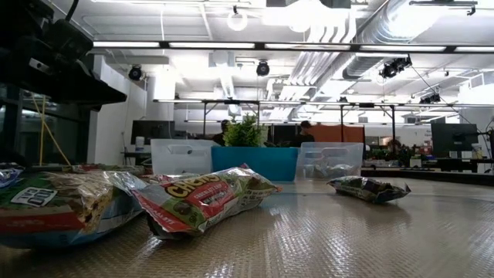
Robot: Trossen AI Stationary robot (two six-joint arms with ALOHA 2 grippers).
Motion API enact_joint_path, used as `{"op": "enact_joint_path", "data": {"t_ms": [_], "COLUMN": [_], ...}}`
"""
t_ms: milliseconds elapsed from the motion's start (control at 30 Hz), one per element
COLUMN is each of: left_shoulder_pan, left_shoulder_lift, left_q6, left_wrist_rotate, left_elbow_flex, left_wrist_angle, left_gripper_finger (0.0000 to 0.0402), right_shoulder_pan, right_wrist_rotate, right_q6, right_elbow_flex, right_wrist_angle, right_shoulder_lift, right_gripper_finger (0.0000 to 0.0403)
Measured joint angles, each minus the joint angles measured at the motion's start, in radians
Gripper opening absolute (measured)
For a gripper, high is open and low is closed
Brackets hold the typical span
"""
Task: Pick and place Granola Bars by type
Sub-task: Put the yellow granola bar into the right transparent bin
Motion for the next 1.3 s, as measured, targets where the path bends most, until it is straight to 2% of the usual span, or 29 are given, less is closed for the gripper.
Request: {"op": "enact_joint_path", "data": {"t_ms": [133,267,533,733,933,1300], "left_shoulder_pan": [0.000,0.000,0.000,0.000,0.000,0.000], "left_shoulder_lift": [0.000,0.000,0.000,0.000,0.000,0.000], "left_q6": [0.000,0.000,0.000,0.000,0.000,0.000], "left_wrist_rotate": [0.000,0.000,0.000,0.000,0.000,0.000], "left_elbow_flex": [0.000,0.000,0.000,0.000,0.000,0.000], "left_wrist_angle": [0.000,0.000,0.000,0.000,0.000,0.000], "left_gripper_finger": [0.0001,0.0001,0.0001,0.0001,0.0001,0.0001], "right_shoulder_pan": [-0.120,-0.281,-0.640,-0.841,-0.958,-1.018], "right_wrist_rotate": [0.016,-0.056,-0.349,-0.550,-0.713,-0.776], "right_q6": [-0.041,-0.064,-0.083,-0.124,-0.117,-0.018], "right_elbow_flex": [0.000,0.001,0.001,0.001,0.001,0.000], "right_wrist_angle": [-0.031,-0.070,-0.162,-0.151,-0.128,-0.145], "right_shoulder_lift": [-0.030,-0.038,0.017,0.119,0.250,0.454], "right_gripper_finger": [0.0024,0.0022,0.0024,0.0022,0.0024,0.0027]}}
